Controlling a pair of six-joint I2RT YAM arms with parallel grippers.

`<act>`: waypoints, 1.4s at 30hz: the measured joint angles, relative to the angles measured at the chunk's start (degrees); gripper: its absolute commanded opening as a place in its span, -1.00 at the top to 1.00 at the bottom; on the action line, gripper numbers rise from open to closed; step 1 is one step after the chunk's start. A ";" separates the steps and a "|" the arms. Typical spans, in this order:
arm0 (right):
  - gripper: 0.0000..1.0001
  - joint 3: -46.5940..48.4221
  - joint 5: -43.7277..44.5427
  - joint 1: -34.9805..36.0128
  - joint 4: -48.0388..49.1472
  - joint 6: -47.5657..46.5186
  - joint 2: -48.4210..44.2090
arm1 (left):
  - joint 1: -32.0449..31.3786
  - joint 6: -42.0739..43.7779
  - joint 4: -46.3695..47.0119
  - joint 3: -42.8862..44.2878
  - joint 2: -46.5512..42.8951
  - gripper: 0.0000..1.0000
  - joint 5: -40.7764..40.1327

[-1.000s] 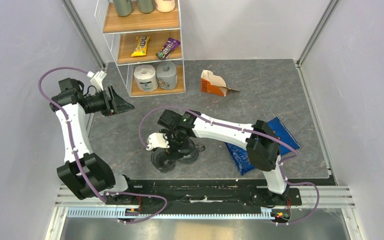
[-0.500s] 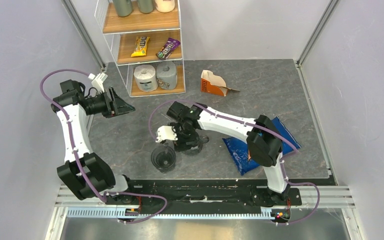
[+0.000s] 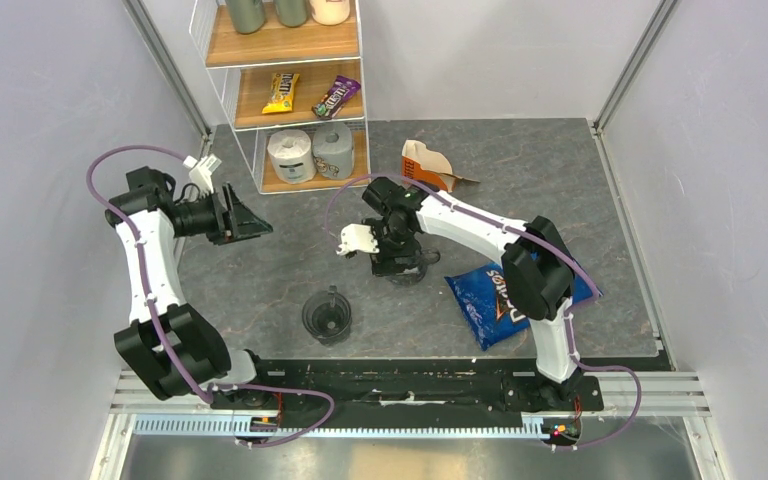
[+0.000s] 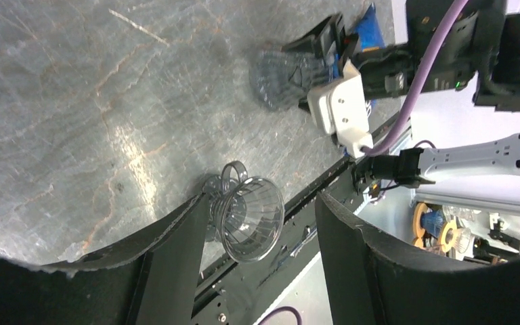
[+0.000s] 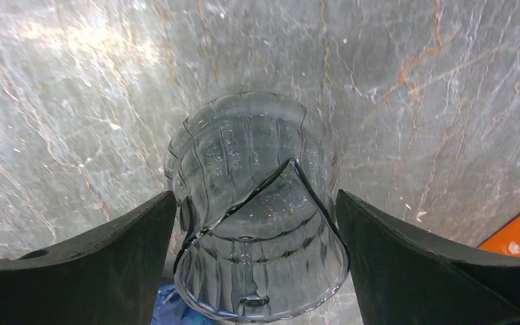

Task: Place the coffee filter in the dripper

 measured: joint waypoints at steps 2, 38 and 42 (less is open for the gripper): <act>-0.94 0.09 0.66 -0.57 -0.24 -0.37 0.04 | 0.00 1.29 -1.38 -0.76 0.00 -0.37 -0.59; -0.93 -1.57 -6.16 -13.20 -6.80 31.87 -29.73 | -29.55 17.59 -2.03 -11.98 3.08 -0.11 -23.23; -0.94 -4.50 -7.43 -16.02 -7.67 35.01 -31.15 | -31.78 16.00 -0.50 -12.37 4.11 -0.09 -26.58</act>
